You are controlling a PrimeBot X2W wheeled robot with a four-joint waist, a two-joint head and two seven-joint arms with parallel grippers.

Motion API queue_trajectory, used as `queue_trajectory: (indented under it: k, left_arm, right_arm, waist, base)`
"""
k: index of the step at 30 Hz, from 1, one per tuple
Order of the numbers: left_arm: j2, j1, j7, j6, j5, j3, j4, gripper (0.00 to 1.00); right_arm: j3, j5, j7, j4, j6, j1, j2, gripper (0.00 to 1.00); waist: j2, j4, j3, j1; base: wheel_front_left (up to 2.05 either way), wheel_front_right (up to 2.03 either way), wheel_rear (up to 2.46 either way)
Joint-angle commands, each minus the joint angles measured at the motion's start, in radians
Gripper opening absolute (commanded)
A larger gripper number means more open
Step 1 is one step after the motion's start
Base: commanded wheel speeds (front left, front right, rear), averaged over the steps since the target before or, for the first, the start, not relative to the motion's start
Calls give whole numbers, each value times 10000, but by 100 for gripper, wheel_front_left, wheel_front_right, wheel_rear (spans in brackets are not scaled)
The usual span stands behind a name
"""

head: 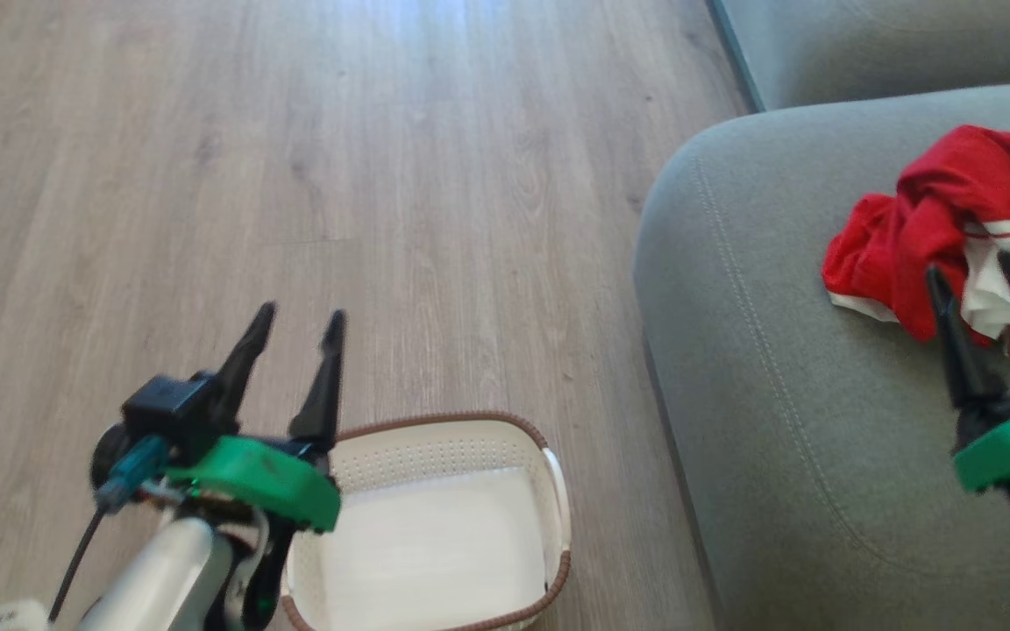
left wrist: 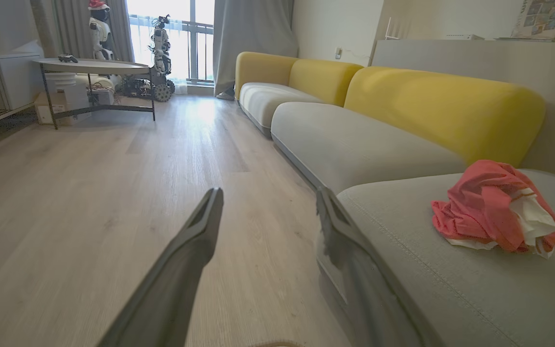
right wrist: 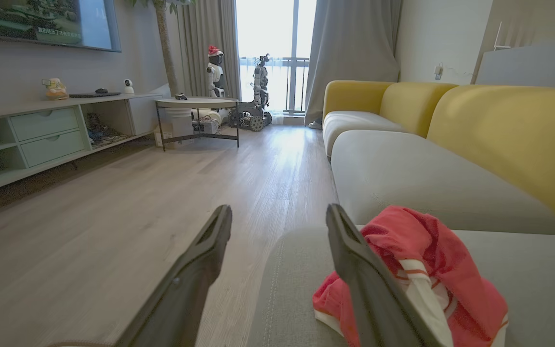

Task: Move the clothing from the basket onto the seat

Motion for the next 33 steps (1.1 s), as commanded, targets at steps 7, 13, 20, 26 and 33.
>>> queue_trajectory:
  k: [7,13,20,26,33]
  left_arm:
    - [337,360,-471,515,-5,1164,-446,100]
    - [210,1072,-573,771,140,1807,-600,100]
    - [-211,1814,-587,676,744,2479,-751,100]
    - [-578,2066,-588,342,1239,2877,-647,100]
    - [-871,2181,-589,-172,1892,3174,-445,100]
  right_arm:
    - [-604,-730,-465,-1062,-4,1013,912,100]
    - [-1036,-1232,-861,-1232,-4,1514,1761,100]
    - [-871,-1446,-1095,-972,-4,1667,2358,100]
    - [-737,-1471,-1163,-740,-4,1628,2493,100]
    - [-625,-1470,-1189,-589,-4,1509,2476,100]
  waist:
    - [-1,474,-117,1]
    - [-1,600,-89,1]
    - [-1,593,-19,1]
    - [-1,563,11,1]
    - [-1,484,10,1]
  base:
    - [0,0,0]
    - [0,0,0]
    - [0,0,0]
    - [0,0,0]
    - [0,0,0]
